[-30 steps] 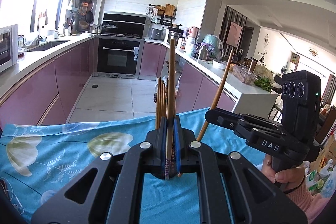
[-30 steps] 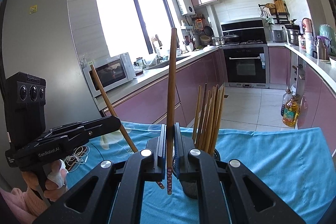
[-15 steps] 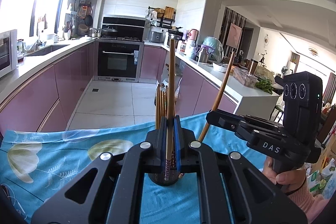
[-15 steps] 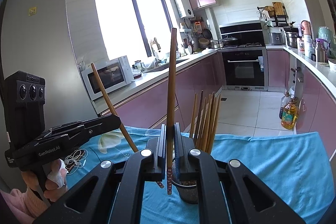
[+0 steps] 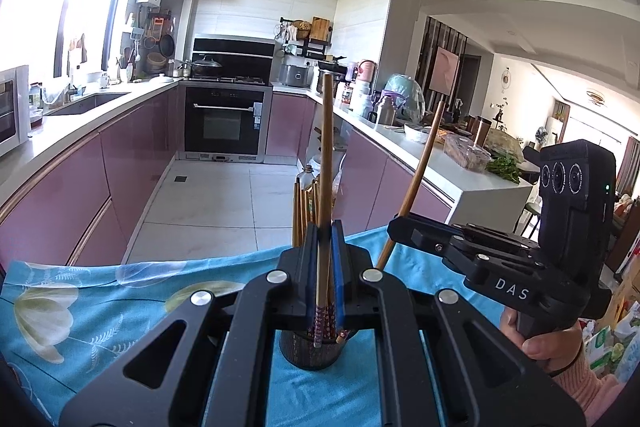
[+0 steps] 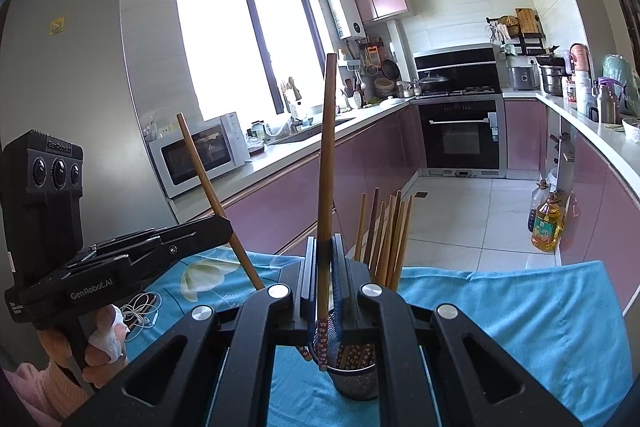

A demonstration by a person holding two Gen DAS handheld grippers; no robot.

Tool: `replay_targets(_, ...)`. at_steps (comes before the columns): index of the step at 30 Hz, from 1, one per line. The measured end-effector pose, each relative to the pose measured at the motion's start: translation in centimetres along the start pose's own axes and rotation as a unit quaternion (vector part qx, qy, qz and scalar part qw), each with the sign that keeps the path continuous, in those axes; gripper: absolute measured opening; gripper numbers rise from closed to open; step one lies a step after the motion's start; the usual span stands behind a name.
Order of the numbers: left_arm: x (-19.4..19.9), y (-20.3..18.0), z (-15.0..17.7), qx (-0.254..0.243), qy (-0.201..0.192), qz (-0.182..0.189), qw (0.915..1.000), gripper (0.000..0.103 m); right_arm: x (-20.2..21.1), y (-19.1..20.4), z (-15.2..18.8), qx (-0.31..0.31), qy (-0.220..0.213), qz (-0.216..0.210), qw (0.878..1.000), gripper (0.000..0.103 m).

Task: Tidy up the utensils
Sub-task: 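Lower both held chopsticks into the mesh holder, then open both grippers and release the chopsticks in the holder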

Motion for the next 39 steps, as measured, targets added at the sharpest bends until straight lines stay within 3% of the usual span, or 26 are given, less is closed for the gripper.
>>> replay_targets(18, -0.8, 0.3, -1.6, 0.001, -0.001, -0.003, 1.0, 0.007, -2.0, -1.3, -0.4, -0.013, 0.01, 0.018, 1.0, 0.006)
replay_targets(34, -7.6, 0.6, 2.5, -0.015, 0.123, -0.003, 0.9923, 0.007, -7.7, -2.8, 3.2, -0.023, 0.112, 0.031, 0.993, 0.006)
replay_targets(39, -10.0, 1.6, 2.9, -0.001, 0.145, 0.0, 0.9895, 0.008, -8.2, -3.4, 3.7, -0.037, 0.119, 0.039, 0.991, 0.009)
Point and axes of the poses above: each gripper's, at about its wrist camera, not at the fingertips, and x roughly against the way its jaws point, y to its left, z to its underside, the point moved 7 cm from there along -x, roughly the way its jaws point, and after that the axes turned 13 degrees about y, right-handed, at the moved point
